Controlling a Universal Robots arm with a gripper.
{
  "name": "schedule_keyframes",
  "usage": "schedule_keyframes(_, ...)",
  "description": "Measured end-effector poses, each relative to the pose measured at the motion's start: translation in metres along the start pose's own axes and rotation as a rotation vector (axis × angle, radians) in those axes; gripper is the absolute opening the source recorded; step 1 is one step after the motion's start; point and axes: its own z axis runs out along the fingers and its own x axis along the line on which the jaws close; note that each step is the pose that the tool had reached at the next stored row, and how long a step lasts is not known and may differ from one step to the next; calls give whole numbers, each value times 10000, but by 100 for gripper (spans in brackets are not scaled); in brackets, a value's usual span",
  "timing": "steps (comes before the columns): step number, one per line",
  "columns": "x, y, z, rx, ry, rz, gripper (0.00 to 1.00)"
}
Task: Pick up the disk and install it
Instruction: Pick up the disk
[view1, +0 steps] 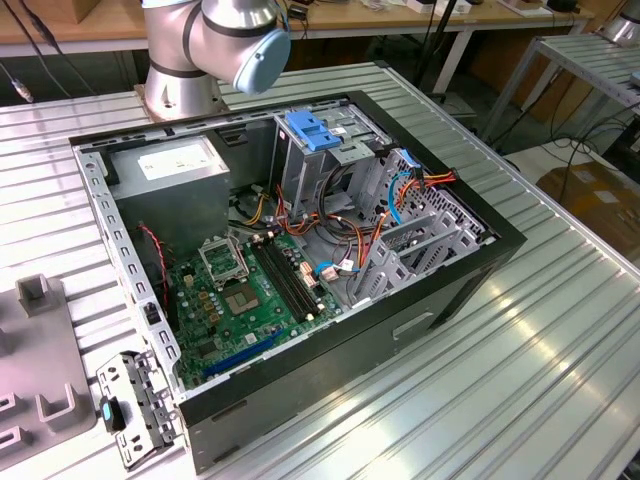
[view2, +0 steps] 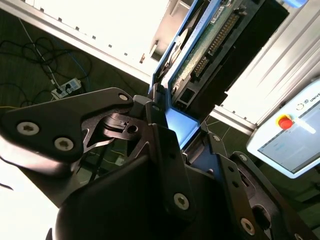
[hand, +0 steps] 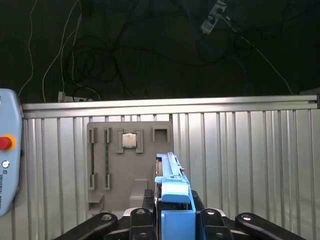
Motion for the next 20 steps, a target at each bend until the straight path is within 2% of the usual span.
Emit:
schedule_keyframes(6,-3,-73,-1,0,-1,0,37)
schedule_keyframes(8,-5,-117,-2,0,0,0,37)
schedule_keyframes(20,-10,-252,-4,0,0,-1,37)
